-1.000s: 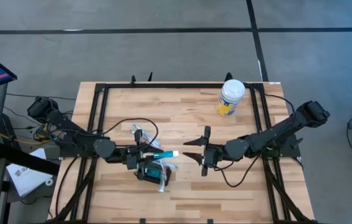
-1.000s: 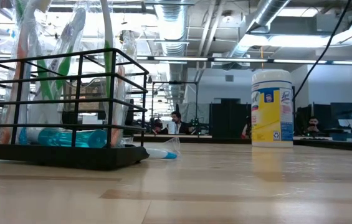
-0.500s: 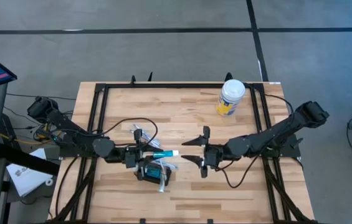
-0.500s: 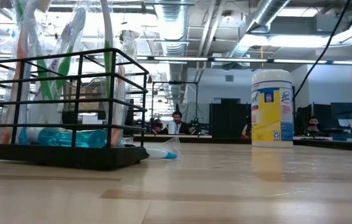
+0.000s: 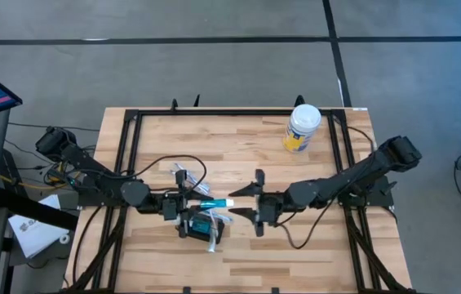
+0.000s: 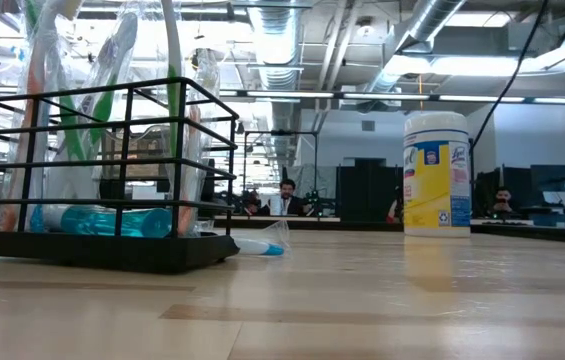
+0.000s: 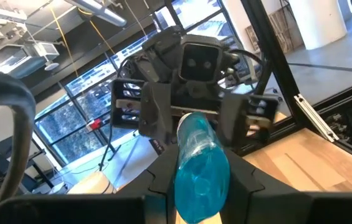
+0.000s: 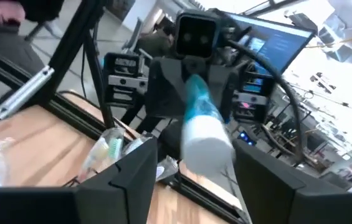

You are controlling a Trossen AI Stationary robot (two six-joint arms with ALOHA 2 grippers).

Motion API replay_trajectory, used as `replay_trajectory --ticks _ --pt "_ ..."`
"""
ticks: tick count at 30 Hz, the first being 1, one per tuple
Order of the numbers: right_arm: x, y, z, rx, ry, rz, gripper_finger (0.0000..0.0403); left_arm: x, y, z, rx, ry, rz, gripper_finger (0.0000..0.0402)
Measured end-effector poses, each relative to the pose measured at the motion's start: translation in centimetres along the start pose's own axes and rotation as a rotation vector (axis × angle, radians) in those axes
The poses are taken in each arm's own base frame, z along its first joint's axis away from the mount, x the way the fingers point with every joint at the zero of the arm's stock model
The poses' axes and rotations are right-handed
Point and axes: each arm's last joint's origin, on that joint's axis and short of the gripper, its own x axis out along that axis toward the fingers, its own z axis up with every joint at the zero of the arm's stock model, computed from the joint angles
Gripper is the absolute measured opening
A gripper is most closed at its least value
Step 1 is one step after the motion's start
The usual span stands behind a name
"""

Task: Pick & Place toothbrushing station
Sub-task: Put the mouthwash into the mesh organizer

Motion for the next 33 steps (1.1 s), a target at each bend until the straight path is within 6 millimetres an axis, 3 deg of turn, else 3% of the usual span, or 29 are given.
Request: replay_trajectory --ticks 9,33 --pt "2.7 0.6 0.8 -0.054 -0.005 -0.006 0.02 0.0 0.0 0.0 0.0 -0.001 -0.001 0.0067" --pt "2.3 1.2 1.2 -0.083 0.053 -0.064 0.0164 0.0 0.0 0.1 -0.002 -0.005 -0.002 0.0067"
